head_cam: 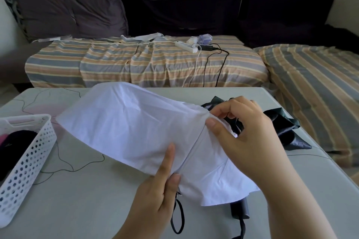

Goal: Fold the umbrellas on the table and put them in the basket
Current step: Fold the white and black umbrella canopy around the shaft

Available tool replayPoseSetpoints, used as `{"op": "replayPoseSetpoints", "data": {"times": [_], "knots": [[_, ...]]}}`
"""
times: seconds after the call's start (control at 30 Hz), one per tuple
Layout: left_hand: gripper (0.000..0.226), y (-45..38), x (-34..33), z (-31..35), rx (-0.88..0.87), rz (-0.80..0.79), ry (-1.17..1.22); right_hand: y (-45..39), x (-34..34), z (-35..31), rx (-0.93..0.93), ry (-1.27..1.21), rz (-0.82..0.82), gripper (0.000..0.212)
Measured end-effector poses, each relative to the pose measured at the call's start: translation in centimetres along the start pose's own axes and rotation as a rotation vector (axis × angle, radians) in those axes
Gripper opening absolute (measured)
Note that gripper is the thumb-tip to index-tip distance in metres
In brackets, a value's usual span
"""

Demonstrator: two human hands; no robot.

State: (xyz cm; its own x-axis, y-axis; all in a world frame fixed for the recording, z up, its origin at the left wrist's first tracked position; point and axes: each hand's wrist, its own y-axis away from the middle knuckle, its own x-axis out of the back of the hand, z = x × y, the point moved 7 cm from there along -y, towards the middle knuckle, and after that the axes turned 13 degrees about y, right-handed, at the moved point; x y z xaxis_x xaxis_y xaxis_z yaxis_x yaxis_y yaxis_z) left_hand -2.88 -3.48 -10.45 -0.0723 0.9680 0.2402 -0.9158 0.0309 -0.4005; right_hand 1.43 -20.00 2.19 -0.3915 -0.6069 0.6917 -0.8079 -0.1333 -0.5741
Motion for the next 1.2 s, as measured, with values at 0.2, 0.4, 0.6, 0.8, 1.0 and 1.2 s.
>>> {"op": "replayPoseSetpoints", "data": {"times": [0.2, 0.4, 0.6, 0.8, 1.0, 1.2], "knots": [[0.052, -0.1, 0.2, 0.1, -0.098, 0.02, -0.024, 0.5, 0.1, -3.4, 0.194, -0.058, -0.039, 0.017], [0.044, -0.2, -0.2, 1.3, -0.25, 0.028, -0.173, -0.2, -0.7, -2.2, 0.124, 0.259, 0.122, 0.037], [0.046, 0.2, -0.2, 1.0, -0.137, 0.021, -0.124, -0.3, -1.3, 0.5, -0.099, 0.086, 0.031, 0.036], [0.043, -0.4, -0.2, 1.0, -0.047, 0.001, -0.122, 0.2, -1.0, 2.2, -0.214, 0.111, 0.033, 0.023], [0.038, -0.3, 0.2, 1.5, 0.023, 0.014, -0.01, 0.3, -1.0, 2.2, -0.23, -0.004, -0.05, 0.017], [0.036, -0.4, 0.1, 1.5, 0.05, 0.004, -0.003, 0.4, -1.7, 3.0, -0.276, -0.101, -0.161, 0.021]]}}
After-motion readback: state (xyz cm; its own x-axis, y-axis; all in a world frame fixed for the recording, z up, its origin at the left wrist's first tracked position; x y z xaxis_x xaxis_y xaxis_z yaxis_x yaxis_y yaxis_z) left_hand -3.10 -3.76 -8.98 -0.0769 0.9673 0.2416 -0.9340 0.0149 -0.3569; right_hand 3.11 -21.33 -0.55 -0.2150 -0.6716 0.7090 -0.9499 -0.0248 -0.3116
